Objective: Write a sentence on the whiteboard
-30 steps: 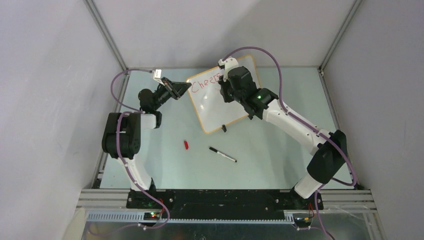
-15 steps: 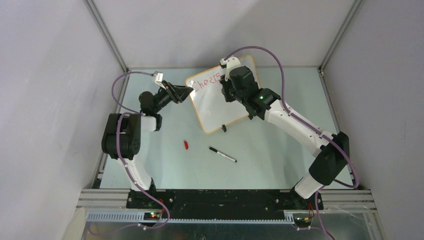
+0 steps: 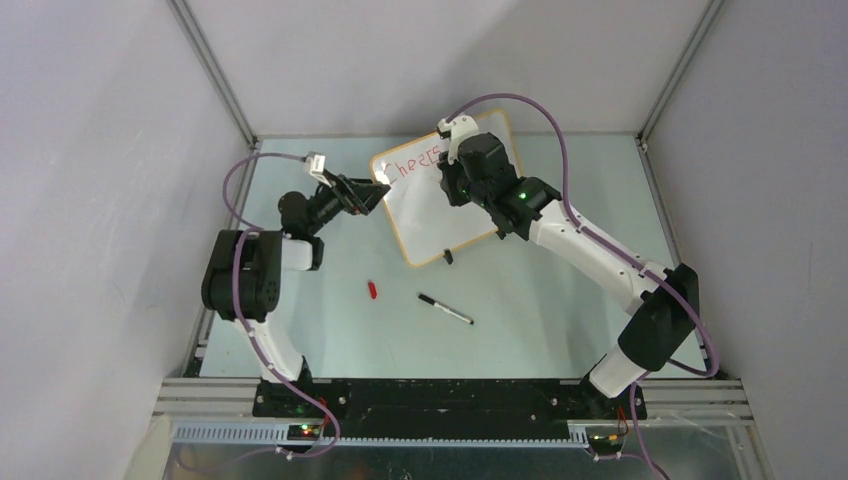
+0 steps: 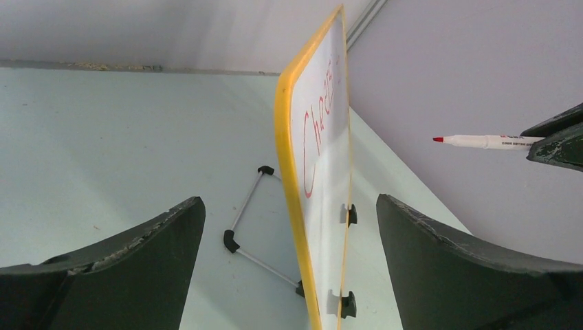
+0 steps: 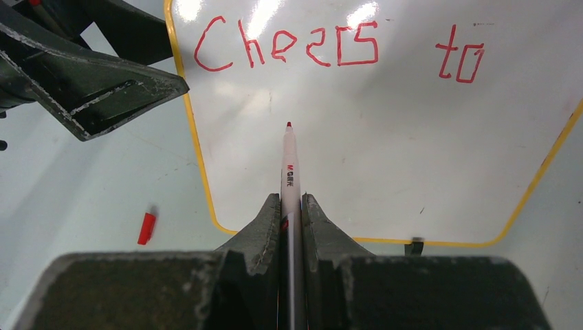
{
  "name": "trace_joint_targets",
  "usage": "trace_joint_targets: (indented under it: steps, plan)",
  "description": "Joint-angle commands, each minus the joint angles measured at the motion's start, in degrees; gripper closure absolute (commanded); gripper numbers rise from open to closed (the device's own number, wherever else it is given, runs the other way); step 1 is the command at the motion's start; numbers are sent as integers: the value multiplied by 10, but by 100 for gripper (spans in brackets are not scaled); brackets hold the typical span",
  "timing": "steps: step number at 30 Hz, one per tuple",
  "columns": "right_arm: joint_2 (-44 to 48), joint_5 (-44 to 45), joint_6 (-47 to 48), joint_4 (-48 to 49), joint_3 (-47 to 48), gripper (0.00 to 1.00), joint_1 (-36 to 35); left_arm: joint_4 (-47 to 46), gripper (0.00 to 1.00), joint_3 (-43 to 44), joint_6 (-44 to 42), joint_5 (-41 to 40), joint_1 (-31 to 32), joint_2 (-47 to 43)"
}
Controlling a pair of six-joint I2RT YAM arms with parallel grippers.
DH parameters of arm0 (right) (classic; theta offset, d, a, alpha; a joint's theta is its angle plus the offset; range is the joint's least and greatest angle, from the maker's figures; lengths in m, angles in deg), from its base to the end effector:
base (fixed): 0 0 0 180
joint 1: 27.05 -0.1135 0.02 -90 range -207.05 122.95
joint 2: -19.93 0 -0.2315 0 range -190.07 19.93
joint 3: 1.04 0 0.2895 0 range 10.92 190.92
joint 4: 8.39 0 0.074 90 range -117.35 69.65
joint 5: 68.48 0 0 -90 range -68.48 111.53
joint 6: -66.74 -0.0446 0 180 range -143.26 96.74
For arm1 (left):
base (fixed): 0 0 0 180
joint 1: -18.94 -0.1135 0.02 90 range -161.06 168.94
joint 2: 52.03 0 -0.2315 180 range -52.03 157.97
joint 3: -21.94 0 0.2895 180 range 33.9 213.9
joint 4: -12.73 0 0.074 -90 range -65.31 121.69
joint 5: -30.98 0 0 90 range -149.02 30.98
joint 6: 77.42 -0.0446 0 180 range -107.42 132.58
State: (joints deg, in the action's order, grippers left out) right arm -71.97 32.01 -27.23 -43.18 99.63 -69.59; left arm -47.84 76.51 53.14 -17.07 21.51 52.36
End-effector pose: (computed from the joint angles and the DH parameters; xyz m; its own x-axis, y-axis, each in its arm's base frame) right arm 0.3147 0.2778 0.3373 -0.3601 -0.2381 -0.9020 -0.5206 0.8536 -0.0175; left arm 0.3679 -0.0464 0.1365 -0.3067 -0.4703 -0.8275 0.6449 0.5366 -0.5441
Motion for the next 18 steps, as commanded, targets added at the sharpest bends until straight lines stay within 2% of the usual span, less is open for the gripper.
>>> trace_joint_targets:
  steps: [1, 12, 18]
  plan:
    - [29, 5, 10, 8, 10, 100, -3, -44, 1, -14, -2, -18, 1, -37]
    - [63, 15, 7, 29, -17, 100, -2, -23, 1, -56, -28, -44, -9, -95]
    - [86, 22, 5, 41, -29, 100, 0, 102, 1, -68, -94, -100, -9, -187]
